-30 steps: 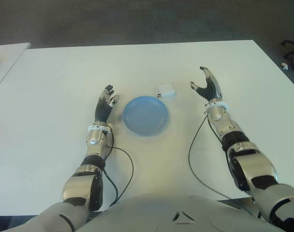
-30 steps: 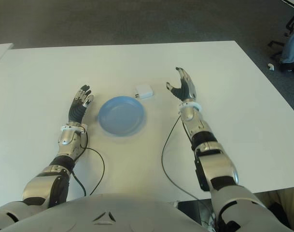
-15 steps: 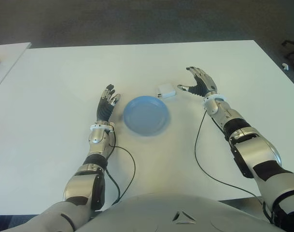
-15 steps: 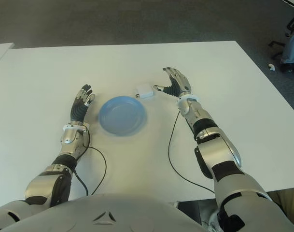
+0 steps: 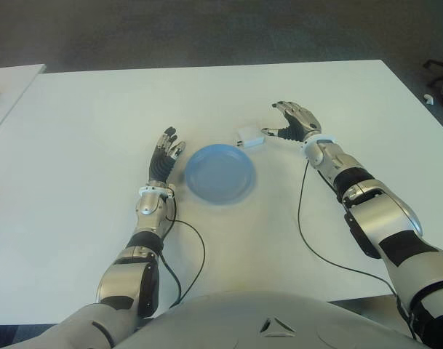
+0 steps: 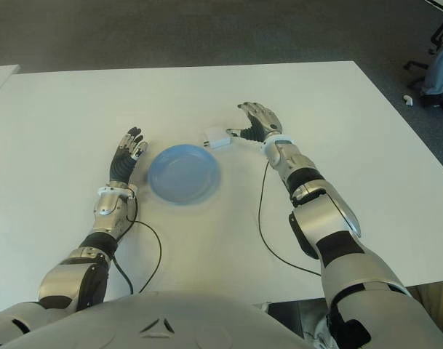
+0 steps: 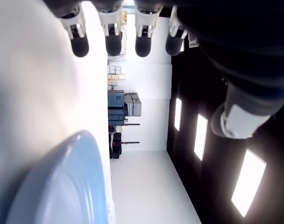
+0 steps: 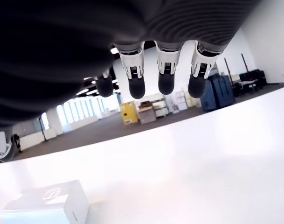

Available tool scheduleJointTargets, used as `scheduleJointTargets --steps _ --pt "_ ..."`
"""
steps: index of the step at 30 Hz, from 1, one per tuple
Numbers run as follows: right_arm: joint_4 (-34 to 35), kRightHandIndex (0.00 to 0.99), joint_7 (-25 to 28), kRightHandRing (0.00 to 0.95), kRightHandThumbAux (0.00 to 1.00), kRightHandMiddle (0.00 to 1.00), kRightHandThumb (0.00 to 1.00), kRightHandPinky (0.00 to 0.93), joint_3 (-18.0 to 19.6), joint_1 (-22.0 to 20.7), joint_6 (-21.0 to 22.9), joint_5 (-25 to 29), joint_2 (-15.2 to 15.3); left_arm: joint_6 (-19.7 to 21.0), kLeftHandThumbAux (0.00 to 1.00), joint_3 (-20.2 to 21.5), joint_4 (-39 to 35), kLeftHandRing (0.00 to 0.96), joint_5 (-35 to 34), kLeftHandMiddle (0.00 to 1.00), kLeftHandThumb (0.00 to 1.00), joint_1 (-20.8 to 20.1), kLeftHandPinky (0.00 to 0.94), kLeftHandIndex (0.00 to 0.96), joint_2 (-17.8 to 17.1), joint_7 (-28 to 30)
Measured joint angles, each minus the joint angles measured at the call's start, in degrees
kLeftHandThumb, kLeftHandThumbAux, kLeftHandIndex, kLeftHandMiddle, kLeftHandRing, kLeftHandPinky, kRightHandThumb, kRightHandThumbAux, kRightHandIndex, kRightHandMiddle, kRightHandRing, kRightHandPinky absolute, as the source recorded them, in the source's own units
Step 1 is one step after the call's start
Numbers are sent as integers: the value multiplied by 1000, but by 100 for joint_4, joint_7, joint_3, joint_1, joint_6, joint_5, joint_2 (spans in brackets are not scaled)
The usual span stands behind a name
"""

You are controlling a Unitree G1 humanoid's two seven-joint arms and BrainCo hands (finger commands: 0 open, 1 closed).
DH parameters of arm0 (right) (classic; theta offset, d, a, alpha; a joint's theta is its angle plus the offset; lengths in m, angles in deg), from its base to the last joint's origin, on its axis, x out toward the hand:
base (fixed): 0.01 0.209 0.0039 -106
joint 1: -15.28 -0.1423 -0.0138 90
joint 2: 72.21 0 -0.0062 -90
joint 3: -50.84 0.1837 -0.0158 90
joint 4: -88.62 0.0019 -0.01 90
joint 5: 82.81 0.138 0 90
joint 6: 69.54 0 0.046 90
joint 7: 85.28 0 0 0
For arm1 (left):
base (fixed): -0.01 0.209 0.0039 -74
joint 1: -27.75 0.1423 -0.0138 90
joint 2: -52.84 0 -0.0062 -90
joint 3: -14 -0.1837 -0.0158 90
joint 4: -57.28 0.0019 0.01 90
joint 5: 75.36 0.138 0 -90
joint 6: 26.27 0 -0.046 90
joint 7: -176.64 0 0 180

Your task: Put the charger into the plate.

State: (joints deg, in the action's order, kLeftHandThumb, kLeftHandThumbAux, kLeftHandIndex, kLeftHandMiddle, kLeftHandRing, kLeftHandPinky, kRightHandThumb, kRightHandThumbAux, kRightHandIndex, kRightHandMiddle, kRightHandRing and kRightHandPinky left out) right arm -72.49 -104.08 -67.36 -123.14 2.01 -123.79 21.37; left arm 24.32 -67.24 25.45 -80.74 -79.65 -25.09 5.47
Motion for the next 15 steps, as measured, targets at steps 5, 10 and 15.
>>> scheduleJointTargets --steps 5,10,15 --pt "-137 0 0 0 335 0 14 0 -110 -17 121 -36 -186 0 536 -25 -44 0 1 0 87 37 0 0 14 -27" --pt "-261 0 -7 0 365 0 1 0 -172 -20 281 -32 -430 -2 528 -35 -96 0 0 0 89 61 0 0 22 -27" --pt "-359 0 -11 0 395 0 0 0 -131 -16 346 65 -742 0 523 -50 -145 0 0 0 86 80 0 0 48 -27"
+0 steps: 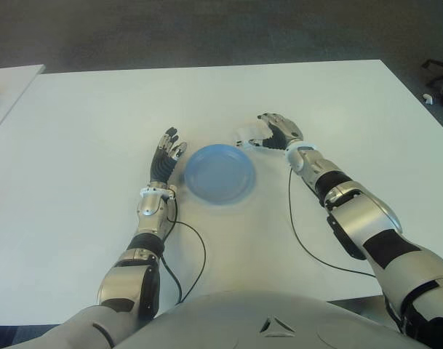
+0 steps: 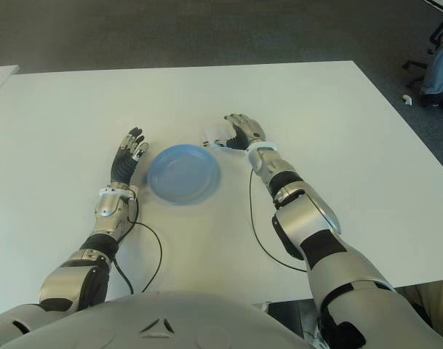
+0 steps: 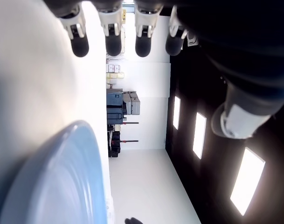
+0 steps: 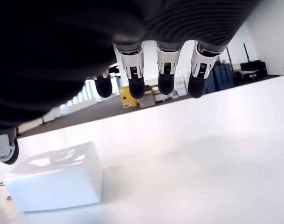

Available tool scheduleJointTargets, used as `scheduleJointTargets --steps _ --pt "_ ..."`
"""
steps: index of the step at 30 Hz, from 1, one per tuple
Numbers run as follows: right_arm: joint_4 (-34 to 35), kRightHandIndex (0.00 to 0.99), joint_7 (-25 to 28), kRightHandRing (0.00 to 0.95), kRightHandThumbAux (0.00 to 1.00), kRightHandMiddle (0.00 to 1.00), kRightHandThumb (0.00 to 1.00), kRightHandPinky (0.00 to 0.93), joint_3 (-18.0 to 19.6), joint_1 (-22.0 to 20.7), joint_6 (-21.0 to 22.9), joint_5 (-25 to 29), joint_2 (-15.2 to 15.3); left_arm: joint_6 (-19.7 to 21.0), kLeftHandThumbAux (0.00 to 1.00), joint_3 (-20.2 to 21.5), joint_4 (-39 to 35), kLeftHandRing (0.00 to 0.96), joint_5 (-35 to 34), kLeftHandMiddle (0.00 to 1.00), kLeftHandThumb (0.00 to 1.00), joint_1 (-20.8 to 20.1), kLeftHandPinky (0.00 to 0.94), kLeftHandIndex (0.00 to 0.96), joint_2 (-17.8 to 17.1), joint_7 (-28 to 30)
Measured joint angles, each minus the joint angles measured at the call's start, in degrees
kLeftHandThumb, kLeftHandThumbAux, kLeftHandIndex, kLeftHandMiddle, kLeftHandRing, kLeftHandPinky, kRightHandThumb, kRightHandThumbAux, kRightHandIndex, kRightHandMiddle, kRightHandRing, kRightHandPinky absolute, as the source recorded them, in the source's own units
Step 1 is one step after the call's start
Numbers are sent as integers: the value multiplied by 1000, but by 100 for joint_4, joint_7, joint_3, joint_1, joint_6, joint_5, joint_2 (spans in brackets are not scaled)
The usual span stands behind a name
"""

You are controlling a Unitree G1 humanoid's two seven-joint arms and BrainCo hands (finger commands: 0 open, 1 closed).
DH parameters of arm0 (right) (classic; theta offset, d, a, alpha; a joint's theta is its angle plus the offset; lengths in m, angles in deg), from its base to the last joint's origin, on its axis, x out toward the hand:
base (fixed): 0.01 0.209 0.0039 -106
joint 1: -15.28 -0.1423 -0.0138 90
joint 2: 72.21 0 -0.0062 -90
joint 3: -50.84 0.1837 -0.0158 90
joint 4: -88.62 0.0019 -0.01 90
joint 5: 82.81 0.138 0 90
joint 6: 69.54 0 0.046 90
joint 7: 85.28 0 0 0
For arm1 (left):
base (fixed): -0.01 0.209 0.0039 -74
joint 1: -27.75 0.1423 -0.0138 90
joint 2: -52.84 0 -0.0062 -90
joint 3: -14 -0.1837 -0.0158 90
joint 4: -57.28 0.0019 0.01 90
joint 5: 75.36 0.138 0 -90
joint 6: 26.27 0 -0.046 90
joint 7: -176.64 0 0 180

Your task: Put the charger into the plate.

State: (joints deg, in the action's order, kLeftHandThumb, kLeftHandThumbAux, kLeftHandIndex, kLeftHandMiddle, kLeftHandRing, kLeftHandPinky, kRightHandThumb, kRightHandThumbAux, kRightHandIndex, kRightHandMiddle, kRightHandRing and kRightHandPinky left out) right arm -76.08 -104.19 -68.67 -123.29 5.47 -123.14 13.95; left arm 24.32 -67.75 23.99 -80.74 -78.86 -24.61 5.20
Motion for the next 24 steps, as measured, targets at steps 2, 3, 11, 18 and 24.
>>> scheduleJointTargets --steps 2,3,11,18,24 --pt "-20 0 0 0 404 0 0 0 40 5 -2 32 -130 5 523 -5 -20 0 0 0 85 4 0 0 16 0" --pt "-24 0 0 0 411 0 0 0 63 11 -5 47 -185 8 522 -7 -28 0 0 0 85 7 0 0 26 -1" --pt "-44 0 5 0 440 0 0 0 171 78 -37 213 -480 63 524 -11 -90 0 -2 0 94 43 0 0 68 -1" --pt "-56 0 7 0 443 0 0 0 202 112 -48 245 -570 100 521 -8 -138 0 -14 0 97 73 0 0 73 -1" --pt "-75 0 7 0 432 0 2 0 225 127 -67 253 -625 101 518 -3 -158 0 -17 0 99 86 0 0 76 -1"
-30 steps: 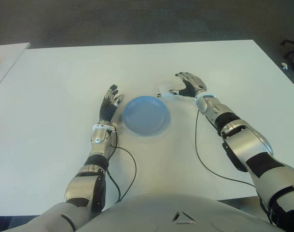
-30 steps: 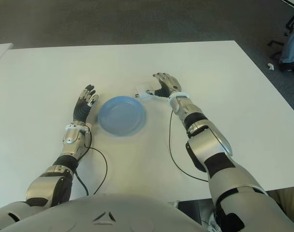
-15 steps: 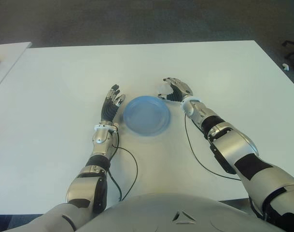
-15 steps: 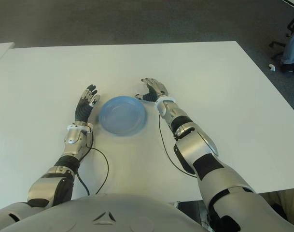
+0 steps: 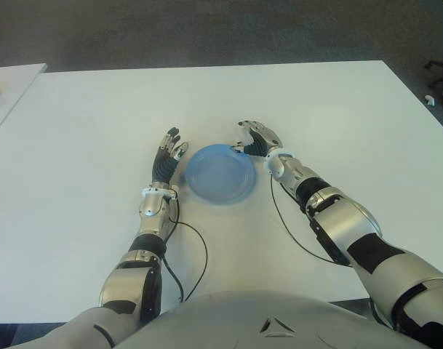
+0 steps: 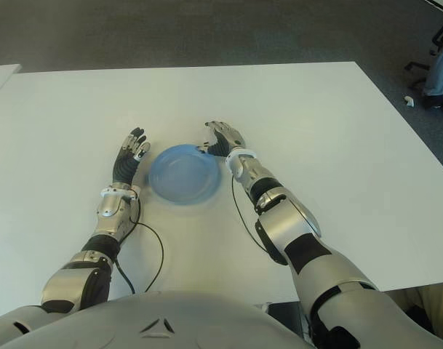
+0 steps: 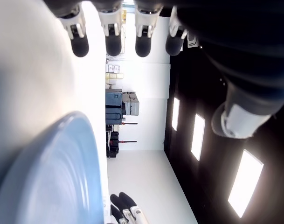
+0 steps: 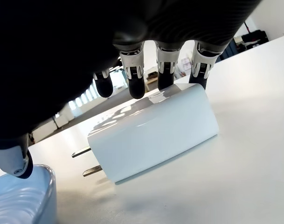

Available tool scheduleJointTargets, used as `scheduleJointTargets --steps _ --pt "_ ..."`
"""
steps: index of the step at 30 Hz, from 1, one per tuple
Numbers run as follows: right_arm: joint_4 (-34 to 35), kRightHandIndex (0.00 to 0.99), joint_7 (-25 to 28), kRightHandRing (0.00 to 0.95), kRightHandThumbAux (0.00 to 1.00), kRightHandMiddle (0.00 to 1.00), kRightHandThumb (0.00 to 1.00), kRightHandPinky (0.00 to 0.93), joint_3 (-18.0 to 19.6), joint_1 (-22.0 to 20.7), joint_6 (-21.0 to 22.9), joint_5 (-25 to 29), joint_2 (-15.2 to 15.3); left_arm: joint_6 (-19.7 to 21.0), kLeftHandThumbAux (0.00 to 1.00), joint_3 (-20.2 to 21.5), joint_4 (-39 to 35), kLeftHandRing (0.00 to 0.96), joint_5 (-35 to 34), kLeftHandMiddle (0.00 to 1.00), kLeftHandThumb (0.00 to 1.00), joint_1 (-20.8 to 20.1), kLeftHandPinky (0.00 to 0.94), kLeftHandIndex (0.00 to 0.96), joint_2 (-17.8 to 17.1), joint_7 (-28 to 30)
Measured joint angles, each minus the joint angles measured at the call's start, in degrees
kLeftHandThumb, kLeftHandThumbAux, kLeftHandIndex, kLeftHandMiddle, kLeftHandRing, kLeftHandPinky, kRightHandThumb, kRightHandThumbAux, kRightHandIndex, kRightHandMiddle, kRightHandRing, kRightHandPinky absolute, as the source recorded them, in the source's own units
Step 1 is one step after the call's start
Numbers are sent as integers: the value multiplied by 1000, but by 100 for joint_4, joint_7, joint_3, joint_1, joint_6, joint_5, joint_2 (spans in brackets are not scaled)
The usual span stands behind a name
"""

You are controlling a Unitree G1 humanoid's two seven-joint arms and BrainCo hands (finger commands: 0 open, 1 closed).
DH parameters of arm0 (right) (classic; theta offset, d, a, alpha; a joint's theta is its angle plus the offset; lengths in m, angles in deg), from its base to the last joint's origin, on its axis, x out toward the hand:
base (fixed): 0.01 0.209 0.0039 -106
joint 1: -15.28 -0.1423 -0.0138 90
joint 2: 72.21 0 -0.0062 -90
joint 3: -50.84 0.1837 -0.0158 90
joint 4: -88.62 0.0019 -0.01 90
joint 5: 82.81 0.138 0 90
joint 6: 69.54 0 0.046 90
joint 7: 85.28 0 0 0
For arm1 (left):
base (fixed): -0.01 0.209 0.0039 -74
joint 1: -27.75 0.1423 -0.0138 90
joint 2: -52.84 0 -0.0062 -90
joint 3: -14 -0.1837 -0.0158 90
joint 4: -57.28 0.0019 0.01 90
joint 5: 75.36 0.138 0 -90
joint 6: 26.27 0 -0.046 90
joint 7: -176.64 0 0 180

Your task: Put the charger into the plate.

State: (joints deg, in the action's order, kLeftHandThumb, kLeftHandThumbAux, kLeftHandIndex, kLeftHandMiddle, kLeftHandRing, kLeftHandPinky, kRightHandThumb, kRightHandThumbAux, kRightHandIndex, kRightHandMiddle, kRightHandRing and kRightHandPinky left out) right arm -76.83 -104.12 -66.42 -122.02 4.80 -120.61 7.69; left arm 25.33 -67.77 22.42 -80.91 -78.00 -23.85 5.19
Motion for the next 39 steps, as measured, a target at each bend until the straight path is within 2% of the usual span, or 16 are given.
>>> scheduleJointTargets --steps 14,22,30,34,39 --pt "-28 0 -30 0 408 0 0 0 169 171 -74 172 -120 5 529 20 -81 0 -24 0 91 46 0 0 9 1" --pt "-25 0 -16 2 436 7 0 0 262 219 -95 253 -117 8 533 47 -129 0 -88 0 84 91 0 0 8 25" --pt "-20 0 14 166 441 82 0 0 307 241 -93 302 -103 7 543 41 -179 0 -107 0 76 124 0 0 -16 35" --pt "-38 0 37 300 418 200 0 0 359 298 -56 351 -94 9 544 41 -206 0 -108 0 72 137 0 0 -36 36" --pt "-7 0 36 365 418 236 0 47 425 331 -57 448 -100 21 545 44 -245 0 -118 0 69 154 0 0 -44 55"
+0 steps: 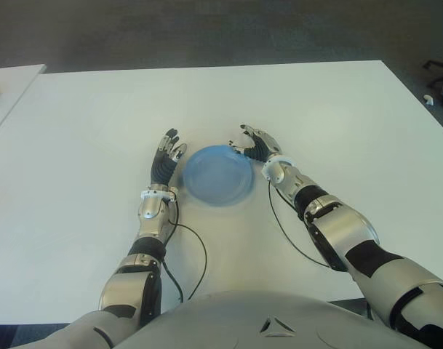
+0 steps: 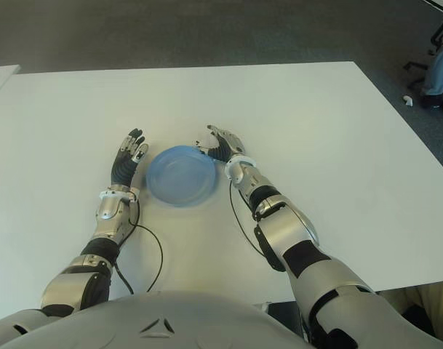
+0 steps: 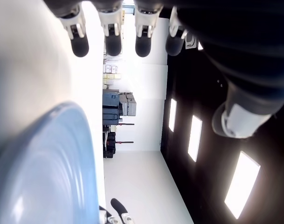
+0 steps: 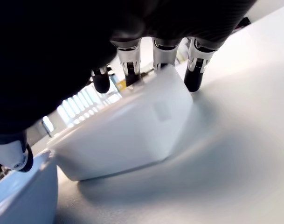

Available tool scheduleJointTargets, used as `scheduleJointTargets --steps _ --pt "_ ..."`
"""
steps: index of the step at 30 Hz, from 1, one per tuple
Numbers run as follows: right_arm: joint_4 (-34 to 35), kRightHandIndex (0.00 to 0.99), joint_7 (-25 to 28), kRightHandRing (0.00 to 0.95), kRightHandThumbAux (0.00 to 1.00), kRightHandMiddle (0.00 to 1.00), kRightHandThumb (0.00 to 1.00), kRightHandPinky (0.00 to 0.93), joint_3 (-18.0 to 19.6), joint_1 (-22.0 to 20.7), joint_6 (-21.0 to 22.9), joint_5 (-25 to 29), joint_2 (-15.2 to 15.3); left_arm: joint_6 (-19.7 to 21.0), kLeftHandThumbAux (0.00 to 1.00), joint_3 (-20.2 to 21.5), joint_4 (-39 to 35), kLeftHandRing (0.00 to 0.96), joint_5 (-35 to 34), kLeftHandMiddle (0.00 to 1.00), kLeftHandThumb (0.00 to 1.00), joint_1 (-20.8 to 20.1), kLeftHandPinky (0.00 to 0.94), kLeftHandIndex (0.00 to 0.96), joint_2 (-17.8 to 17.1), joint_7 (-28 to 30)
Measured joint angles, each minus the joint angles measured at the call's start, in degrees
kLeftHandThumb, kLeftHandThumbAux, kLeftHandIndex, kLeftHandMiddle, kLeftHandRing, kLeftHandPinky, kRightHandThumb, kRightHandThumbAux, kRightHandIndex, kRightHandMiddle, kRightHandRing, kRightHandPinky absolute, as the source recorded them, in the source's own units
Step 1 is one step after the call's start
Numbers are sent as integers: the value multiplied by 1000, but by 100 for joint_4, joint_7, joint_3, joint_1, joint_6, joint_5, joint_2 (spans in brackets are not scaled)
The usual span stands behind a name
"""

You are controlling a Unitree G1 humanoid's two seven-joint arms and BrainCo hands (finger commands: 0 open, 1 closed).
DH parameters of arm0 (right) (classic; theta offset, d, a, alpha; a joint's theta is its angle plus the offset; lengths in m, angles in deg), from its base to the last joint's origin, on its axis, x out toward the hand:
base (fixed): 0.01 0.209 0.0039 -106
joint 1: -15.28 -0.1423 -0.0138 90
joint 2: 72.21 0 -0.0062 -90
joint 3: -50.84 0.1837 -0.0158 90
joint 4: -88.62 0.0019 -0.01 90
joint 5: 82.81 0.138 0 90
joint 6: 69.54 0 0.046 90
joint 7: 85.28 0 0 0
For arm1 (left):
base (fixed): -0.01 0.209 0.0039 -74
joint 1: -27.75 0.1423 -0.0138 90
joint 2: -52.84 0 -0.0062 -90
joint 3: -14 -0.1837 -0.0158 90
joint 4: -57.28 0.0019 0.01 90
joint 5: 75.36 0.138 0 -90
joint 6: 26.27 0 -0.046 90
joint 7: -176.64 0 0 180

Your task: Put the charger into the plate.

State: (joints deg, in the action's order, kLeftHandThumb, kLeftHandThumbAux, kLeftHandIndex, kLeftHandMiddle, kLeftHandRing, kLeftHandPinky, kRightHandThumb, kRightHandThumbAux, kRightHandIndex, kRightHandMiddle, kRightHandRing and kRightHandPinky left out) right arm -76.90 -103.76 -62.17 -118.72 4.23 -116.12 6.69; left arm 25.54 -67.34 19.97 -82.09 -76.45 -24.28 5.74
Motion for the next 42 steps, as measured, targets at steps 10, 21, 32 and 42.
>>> scheduleJointTargets --steps 10,21,32,42 --pt "72 0 200 421 422 344 0 269 260 -4 0 307 20 106 559 26 -64 0 -119 1 82 14 0 0 -2 154" --pt "107 0 300 502 386 465 0 386 268 -23 -135 305 262 120 556 96 -80 0 -194 4 50 23 0 0 -8 232" --pt "188 0 320 538 391 507 0 410 42 39 -308 165 695 115 546 161 -55 0 -232 8 44 11 0 0 -61 295" --pt "246 0 294 507 375 504 0 301 -241 63 -390 -50 1006 106 551 213 59 0 -250 11 53 -51 0 0 -111 454"
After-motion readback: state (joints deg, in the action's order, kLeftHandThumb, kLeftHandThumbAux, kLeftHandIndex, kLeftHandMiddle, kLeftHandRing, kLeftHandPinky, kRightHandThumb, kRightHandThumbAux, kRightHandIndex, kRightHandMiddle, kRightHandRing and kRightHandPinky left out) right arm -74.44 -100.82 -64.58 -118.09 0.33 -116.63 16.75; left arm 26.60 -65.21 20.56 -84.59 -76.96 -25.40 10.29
